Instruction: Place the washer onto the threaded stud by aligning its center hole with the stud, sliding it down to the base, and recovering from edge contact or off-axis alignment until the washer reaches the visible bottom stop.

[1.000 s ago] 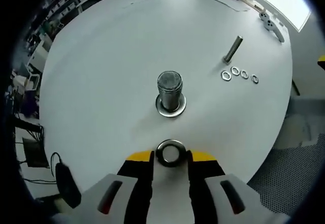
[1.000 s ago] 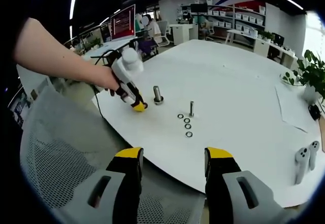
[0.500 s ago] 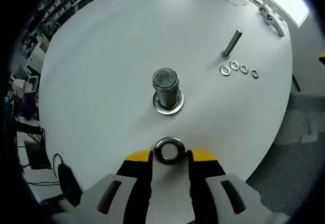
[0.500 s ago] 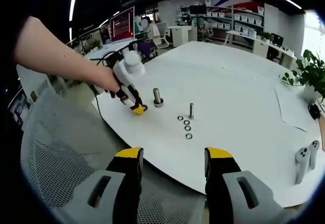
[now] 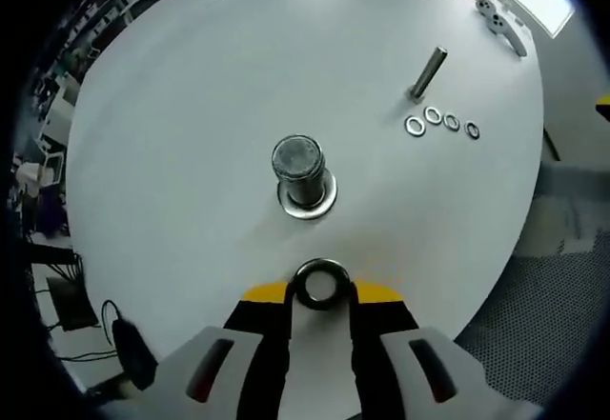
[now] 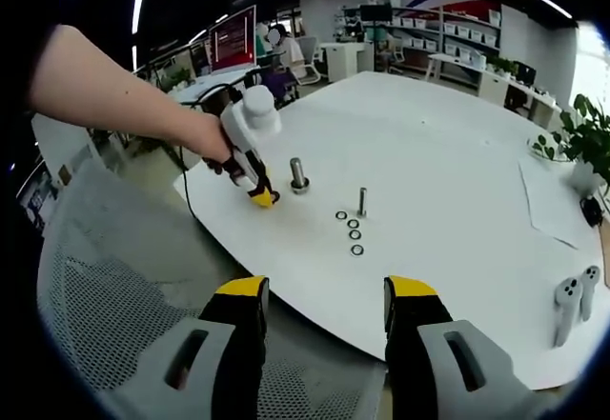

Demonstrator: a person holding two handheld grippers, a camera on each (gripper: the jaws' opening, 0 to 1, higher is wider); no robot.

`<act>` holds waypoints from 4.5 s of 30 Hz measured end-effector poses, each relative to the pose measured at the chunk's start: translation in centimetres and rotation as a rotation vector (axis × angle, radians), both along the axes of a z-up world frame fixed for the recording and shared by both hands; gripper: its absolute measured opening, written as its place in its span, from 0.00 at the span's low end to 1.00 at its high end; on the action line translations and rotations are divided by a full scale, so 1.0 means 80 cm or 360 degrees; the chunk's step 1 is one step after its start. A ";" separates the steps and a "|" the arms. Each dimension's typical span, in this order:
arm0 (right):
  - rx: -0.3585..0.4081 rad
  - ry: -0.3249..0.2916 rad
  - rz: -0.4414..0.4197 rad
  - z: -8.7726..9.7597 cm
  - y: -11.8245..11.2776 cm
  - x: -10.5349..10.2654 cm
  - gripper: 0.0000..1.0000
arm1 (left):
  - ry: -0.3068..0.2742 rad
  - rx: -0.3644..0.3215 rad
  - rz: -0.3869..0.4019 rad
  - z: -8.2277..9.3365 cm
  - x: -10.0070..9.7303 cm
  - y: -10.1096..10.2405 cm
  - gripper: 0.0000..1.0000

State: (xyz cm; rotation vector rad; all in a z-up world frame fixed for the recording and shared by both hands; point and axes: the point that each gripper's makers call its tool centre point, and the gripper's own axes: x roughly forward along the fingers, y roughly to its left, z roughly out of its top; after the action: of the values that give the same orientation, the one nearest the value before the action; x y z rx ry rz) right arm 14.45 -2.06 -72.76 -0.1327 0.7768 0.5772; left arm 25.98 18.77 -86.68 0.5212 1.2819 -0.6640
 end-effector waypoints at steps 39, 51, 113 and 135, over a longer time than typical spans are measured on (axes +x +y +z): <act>0.0030 -0.0018 -0.0034 0.004 -0.003 0.003 0.50 | 0.0105 0.0095 -0.0108 -0.002 -0.001 -0.001 0.20; 0.0028 -0.0017 -0.0046 0.003 -0.005 0.003 0.50 | 0.0052 0.0057 -0.0207 0.000 -0.001 -0.003 0.19; 0.0029 -0.0023 -0.0061 0.004 -0.007 0.005 0.50 | -0.0103 -0.0016 -0.0442 0.088 0.050 -0.052 0.19; 0.0019 -0.0022 -0.0087 0.003 -0.012 0.006 0.50 | -0.0049 0.0051 -0.0452 0.050 0.054 -0.051 0.19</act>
State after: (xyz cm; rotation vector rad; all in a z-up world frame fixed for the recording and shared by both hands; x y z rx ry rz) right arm 14.92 -2.99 -72.48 -0.1042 0.7612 0.5287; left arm 30.31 14.72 -82.69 0.7457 1.2016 -0.8688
